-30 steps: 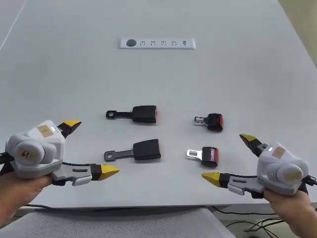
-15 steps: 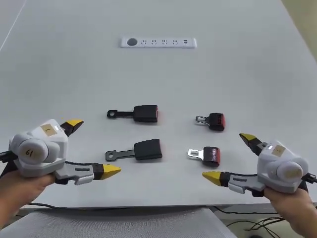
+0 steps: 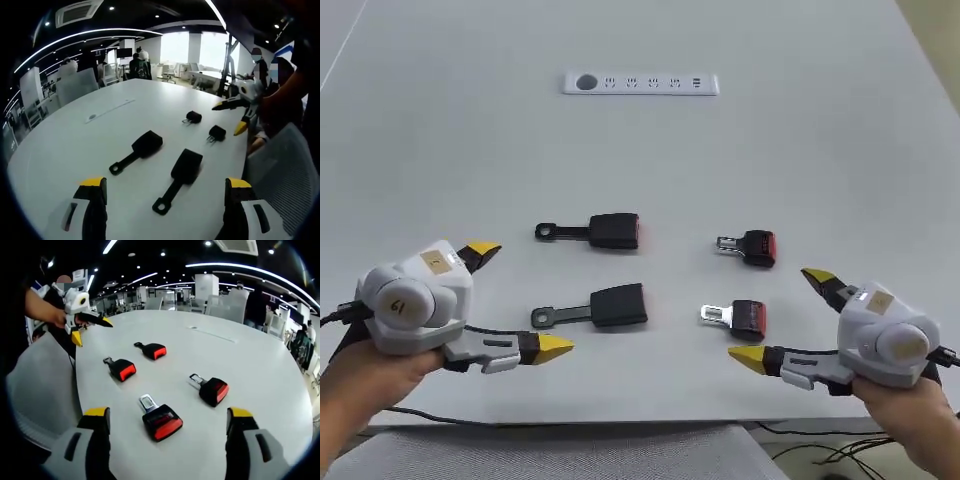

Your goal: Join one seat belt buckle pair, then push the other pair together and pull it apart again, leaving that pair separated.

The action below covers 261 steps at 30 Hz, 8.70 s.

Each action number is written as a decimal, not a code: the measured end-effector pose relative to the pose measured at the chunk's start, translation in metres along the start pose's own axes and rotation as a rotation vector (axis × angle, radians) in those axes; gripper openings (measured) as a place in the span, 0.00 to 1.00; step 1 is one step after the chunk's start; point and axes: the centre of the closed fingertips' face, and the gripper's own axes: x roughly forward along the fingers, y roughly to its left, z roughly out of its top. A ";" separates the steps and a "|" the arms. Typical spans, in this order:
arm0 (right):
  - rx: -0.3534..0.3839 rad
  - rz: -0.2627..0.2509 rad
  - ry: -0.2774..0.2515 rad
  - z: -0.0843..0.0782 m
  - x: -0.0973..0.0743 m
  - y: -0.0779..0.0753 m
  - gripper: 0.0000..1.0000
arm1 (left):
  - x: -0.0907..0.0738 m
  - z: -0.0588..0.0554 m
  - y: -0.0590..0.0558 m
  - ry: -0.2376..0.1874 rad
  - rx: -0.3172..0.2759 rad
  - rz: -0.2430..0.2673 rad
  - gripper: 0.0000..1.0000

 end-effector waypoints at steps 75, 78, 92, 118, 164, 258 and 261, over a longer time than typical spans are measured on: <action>-0.152 0.367 0.214 -0.038 0.021 0.008 0.41 | 0.099 -0.041 -0.034 0.195 0.258 -0.294 0.53; -0.148 0.366 0.217 -0.038 0.022 0.006 0.38 | 0.098 -0.042 -0.033 0.202 0.291 -0.297 0.50; -0.233 0.404 0.219 -0.038 0.023 0.005 0.34 | 0.097 -0.043 -0.032 0.220 0.388 -0.341 0.32; -0.194 0.443 0.143 -0.026 0.038 0.017 0.34 | 0.097 -0.046 -0.033 0.277 0.474 -0.431 0.31; -0.192 0.505 0.105 0.008 0.092 0.080 0.33 | 0.096 -0.049 -0.033 0.349 0.531 -0.439 0.30; -0.191 0.480 0.060 0.012 0.091 0.085 0.33 | 0.092 -0.046 -0.031 0.215 0.430 -0.501 0.30; -0.216 0.477 0.070 0.012 0.091 0.086 0.34 | 0.091 -0.045 -0.031 0.233 0.397 -0.503 0.30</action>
